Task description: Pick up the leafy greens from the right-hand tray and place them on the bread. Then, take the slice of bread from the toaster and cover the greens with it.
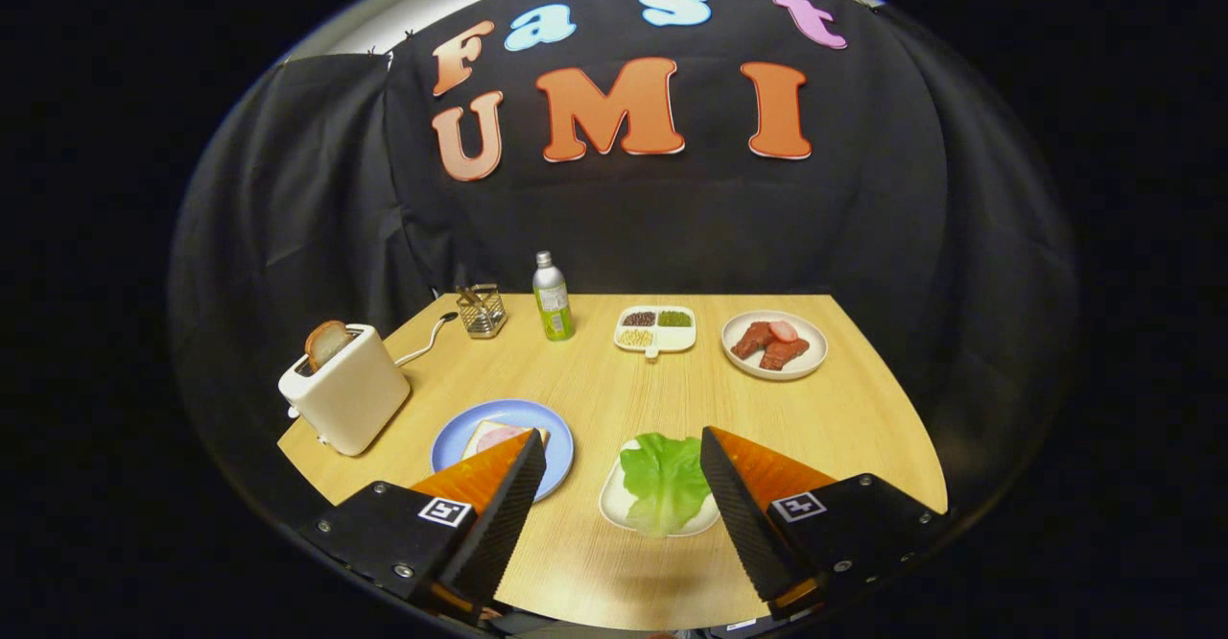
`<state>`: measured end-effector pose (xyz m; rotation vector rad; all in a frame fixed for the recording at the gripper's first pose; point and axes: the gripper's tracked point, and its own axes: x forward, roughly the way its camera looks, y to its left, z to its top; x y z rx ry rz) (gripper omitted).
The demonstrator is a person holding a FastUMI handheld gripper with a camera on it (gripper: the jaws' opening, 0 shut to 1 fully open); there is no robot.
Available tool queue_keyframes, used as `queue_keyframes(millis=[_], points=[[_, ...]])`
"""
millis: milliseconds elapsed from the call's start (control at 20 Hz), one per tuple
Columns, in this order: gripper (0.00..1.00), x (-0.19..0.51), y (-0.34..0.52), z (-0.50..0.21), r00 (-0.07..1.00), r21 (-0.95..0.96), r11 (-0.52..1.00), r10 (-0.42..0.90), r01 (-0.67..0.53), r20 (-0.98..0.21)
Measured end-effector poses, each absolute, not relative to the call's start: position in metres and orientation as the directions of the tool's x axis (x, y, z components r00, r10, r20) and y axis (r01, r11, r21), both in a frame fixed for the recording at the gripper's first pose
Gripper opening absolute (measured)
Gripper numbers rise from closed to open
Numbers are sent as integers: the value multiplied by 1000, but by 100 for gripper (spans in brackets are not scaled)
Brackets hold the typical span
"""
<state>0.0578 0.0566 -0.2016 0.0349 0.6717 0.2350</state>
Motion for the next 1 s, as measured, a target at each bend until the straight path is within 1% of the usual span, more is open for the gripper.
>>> queue_keyframes(millis=[200, 400, 800, 850, 1000], points=[[98, 61, 53, -248, 687, 37, 976, 179, -216, -704], [97, 56, 57, -286, 572, 42, 971, 174, -237, -801], [97, 69, 53, -336, 420, -3, 969, 104, -248, -901], [94, 71, 54, -344, 397, -6, 969, 95, -247, -913], [92, 77, 47, -359, 349, -11, 970, 76, -242, -934]])
